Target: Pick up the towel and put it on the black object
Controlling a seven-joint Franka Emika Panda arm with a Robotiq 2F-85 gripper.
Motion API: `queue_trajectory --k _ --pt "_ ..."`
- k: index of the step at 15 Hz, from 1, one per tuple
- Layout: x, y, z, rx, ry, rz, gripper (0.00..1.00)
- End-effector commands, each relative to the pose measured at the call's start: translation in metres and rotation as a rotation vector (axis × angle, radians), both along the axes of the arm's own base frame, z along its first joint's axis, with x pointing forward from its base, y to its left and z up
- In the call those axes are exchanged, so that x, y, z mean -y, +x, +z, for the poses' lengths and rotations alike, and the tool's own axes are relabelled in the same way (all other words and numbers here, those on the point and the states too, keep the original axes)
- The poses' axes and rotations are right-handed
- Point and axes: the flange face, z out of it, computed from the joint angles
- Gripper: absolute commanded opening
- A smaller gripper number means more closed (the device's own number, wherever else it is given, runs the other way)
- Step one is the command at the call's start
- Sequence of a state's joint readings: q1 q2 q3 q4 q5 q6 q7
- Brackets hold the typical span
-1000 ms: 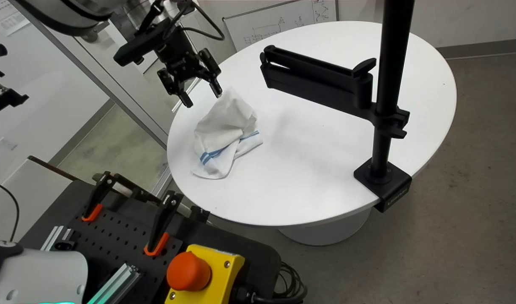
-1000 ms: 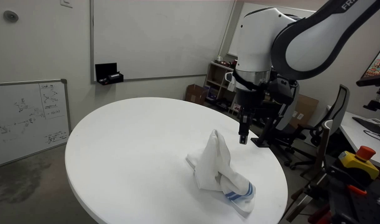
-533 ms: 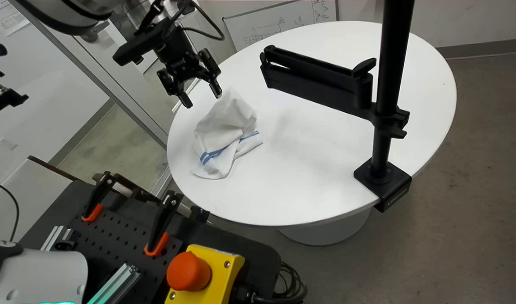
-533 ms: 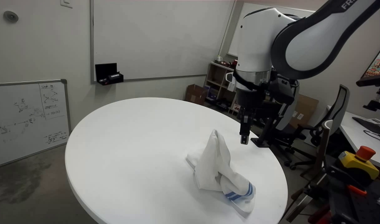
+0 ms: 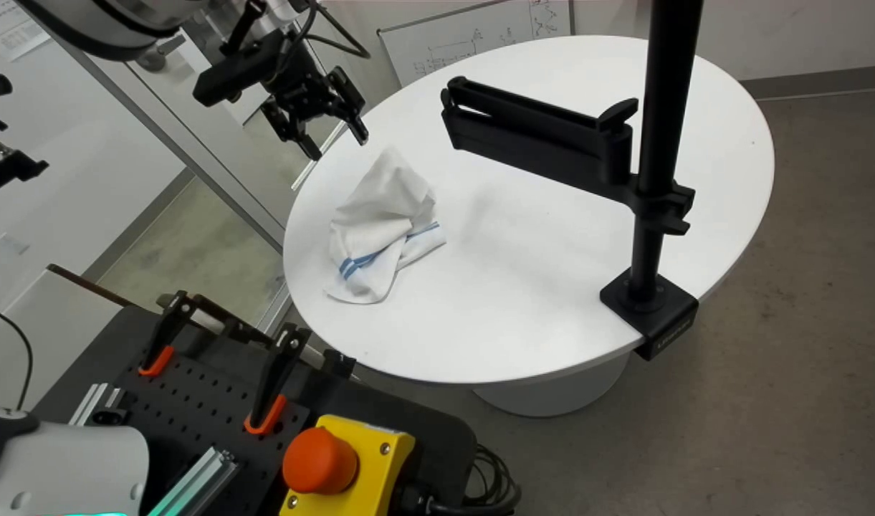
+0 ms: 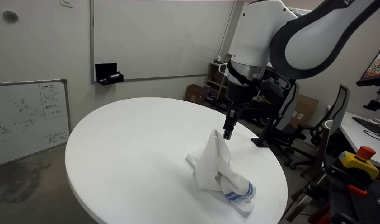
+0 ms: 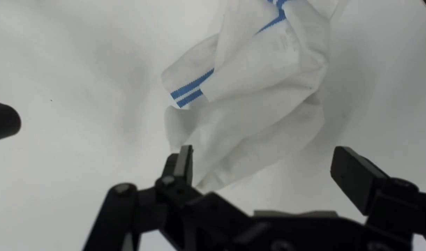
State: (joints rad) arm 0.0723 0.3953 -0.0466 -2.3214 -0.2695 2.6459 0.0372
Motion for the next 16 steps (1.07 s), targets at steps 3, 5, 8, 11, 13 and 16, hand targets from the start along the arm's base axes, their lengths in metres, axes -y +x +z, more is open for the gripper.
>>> queue_trajectory --k 3,5,8,11,13,16 --pt "-0.004 0.003 -0.007 0.014 0.016 -0.068 1.0" --pt "0.0 -0.003 -0.008 0.008 0.001 -0.082 1.0" --pt "0.004 -0.002 -0.018 0.027 0.002 -0.126 1.0" --pt "0.002 0.001 -0.029 0.071 0.006 -0.168 1.0" --pt "0.0 0.002 -0.039 0.086 -0.001 -0.19 1.0" --pt "-0.005 0.0 -0.056 0.084 -0.022 -0.213 1.0"
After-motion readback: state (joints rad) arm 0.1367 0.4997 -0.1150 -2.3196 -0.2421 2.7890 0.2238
